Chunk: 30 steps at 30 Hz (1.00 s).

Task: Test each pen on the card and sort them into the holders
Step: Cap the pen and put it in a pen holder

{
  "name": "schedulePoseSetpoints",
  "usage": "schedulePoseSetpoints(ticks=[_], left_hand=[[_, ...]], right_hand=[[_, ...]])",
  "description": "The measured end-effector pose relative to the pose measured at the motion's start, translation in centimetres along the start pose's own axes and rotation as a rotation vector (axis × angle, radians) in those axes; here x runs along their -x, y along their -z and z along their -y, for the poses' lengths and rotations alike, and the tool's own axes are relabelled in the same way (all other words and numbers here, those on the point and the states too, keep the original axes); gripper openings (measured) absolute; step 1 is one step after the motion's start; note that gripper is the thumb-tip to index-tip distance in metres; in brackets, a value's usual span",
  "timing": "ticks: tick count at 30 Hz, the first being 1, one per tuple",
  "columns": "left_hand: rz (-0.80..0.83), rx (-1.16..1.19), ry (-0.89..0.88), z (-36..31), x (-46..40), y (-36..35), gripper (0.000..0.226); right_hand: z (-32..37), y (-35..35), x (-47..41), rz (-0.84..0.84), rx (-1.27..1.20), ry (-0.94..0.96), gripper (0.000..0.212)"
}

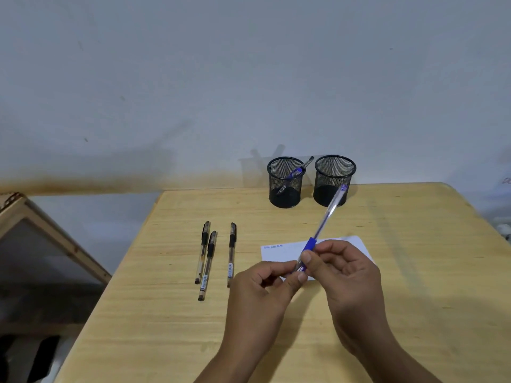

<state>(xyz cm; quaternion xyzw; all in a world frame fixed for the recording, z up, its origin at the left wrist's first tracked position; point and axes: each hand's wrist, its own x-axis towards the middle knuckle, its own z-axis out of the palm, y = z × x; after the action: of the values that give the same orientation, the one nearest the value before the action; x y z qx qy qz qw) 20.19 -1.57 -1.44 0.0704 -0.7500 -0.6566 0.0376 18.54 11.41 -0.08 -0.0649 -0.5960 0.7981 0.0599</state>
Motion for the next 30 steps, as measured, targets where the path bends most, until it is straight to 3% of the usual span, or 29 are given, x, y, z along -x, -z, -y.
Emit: schedulePoseSetpoints(ticks=[8,14,20,25,30], left_hand=[[-0.028,-0.149,-0.028,0.9,-5.3,0.8,0.016],[-0.071,-0.305,-0.059,1.0,-14.3,0.5,0.043],[-0.090,-0.452,-0.039,1.5,-20.6,-1.7,0.084],[-0.105,-0.450,-0.076,1.3,-22.3,-2.8,0.072],[-0.146,-0.464,-0.080,1.5,-22.3,-3.0,0.064]], right_hand=[[1.9,0.7,-5.2,0.012,0.275,0.064,0.011],[5.3,1.1,-12.6,0.018,0.693,0.167,0.010],[8.7,-0.9,-18.7,0.137,1.140,0.257,0.014],[7.9,-3.2,-22.1,0.265,1.364,0.349,0.014],[6.1,-4.3,-23.1,0.336,1.417,0.415,0.011]])
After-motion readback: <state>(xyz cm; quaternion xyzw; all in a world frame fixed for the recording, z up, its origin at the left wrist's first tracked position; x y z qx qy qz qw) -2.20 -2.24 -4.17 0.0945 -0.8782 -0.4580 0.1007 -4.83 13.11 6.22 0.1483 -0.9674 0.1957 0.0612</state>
